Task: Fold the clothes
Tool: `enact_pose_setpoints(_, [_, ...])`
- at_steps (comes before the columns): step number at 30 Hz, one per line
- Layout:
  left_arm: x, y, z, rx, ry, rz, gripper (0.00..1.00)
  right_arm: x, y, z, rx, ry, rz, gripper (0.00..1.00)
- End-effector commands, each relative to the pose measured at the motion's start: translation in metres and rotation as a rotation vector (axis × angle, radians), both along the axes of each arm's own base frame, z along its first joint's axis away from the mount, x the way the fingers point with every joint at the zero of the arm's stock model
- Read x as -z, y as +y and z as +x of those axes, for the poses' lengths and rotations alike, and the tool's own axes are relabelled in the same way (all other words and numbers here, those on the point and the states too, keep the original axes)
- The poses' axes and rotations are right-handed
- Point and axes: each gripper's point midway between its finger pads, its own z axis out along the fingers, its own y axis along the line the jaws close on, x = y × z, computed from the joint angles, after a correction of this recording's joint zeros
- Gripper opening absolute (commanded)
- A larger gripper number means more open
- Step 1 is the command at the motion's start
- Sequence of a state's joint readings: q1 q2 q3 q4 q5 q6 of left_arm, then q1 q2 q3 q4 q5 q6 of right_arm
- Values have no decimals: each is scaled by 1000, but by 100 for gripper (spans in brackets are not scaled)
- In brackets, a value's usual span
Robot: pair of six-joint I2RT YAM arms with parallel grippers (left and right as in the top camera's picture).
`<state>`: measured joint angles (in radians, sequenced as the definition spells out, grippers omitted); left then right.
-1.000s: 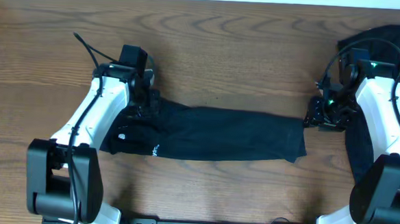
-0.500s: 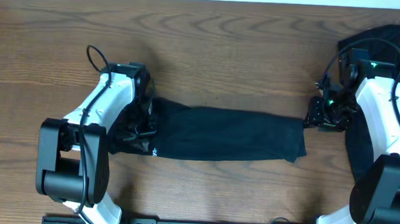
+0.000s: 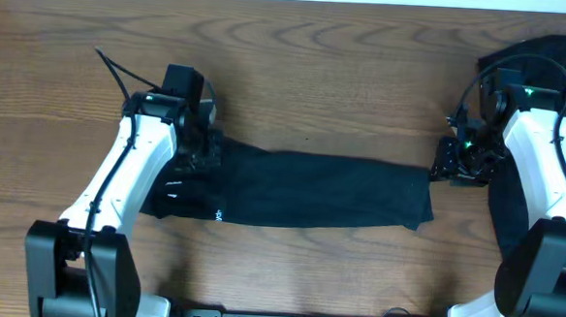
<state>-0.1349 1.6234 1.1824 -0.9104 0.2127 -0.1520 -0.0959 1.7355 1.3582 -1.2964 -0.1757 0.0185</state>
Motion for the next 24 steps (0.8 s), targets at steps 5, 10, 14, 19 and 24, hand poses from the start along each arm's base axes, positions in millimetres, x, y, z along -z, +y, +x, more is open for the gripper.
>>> enact_pose_setpoints(5, [56,10,-24,-67,166,57,6,-7,3,-1,9,-14,6,40])
enact_pose_setpoints(10, [73,3,-73,-96,376,13,6,-7,3,-1,9,-14,6,40])
enact_pose_setpoints(14, [64,7,-104,-94,500,36,6,-7,3,-1,9,-14,6,40])
enact_pose_setpoints(19, [44,7,-103,-69,467,28,6,-7,3,-1,9,-14,6,40])
enact_pose_setpoints(24, [14,12,-67,-68,227,45,6,-7,3,0,10,-18,5,40])
